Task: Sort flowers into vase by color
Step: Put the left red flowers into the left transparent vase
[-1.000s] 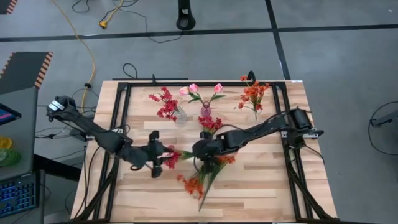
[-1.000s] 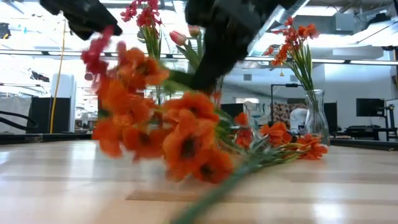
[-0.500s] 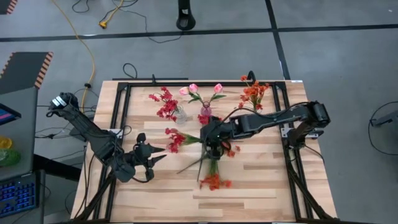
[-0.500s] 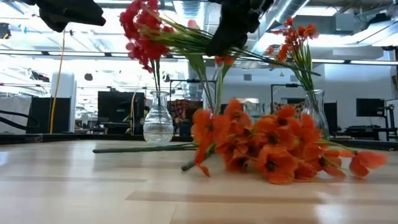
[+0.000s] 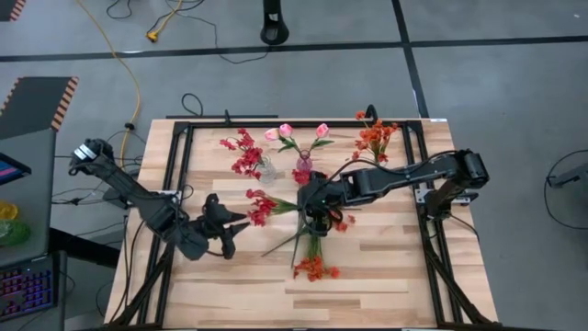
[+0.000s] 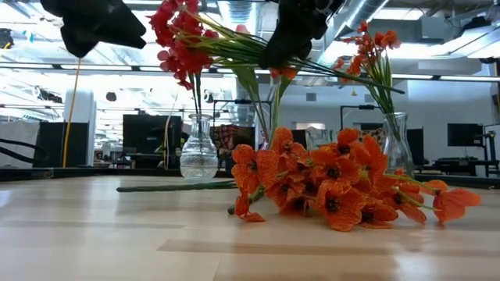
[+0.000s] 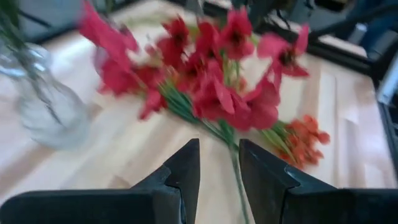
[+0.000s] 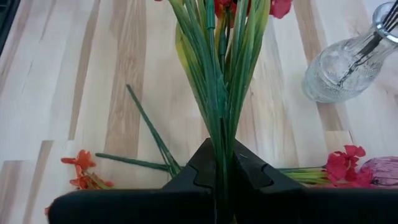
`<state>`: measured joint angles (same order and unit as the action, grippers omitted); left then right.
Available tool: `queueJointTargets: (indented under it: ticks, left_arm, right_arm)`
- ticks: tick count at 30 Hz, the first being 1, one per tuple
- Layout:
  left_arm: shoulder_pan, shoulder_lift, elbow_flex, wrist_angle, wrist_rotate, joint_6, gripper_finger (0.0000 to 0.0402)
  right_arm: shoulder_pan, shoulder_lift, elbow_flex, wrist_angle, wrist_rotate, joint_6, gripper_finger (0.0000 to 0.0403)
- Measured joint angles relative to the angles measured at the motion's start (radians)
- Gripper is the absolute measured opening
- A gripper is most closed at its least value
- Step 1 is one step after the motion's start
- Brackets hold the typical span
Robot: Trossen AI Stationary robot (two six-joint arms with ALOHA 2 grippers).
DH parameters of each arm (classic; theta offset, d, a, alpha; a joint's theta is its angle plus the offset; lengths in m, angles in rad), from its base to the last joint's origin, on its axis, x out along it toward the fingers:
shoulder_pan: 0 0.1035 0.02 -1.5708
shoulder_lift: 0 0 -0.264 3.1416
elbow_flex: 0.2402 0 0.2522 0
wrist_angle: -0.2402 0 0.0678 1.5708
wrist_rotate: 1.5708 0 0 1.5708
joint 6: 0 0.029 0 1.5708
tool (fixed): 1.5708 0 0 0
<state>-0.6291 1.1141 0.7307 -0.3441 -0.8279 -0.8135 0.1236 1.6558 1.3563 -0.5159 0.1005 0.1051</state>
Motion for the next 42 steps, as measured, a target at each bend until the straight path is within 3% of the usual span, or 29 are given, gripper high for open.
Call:
queueJointTargets:
  ticks: [6,11,16,24,29,36,42]
  left_arm:
    - [0.054,0.000,0.000,0.006,0.256,-0.068,0.0098]
    - [0.064,0.000,0.000,0.006,0.285,-0.082,0.0101]
    - [0.064,0.000,0.000,0.028,0.240,-0.072,0.0132]
    - [0.064,0.000,0.000,0.178,0.069,0.087,0.0212]
    - [0.064,0.015,0.000,0.207,0.045,0.047,0.0223]
    - [0.033,0.217,-0.001,0.332,-0.114,0.036,0.0214]
    - [0.031,0.448,-0.001,0.688,-0.275,0.144,0.0203]
  right_arm:
    - [-0.002,0.000,0.000,0.004,0.002,0.000,0.0050]
    - [-0.002,0.000,0.000,0.043,0.003,-0.001,0.0050]
    - [-0.002,0.001,0.000,0.053,0.006,-0.005,0.0050]
    - [-0.002,0.001,0.000,0.123,0.006,-0.009,0.0050]
    - [-0.002,0.001,0.000,0.152,0.006,-0.011,0.0050]
    - [-0.002,0.001,0.000,0.152,0.006,-0.011,0.0050]
    - [-0.002,0.001,0.000,0.151,0.006,-0.011,0.0050]
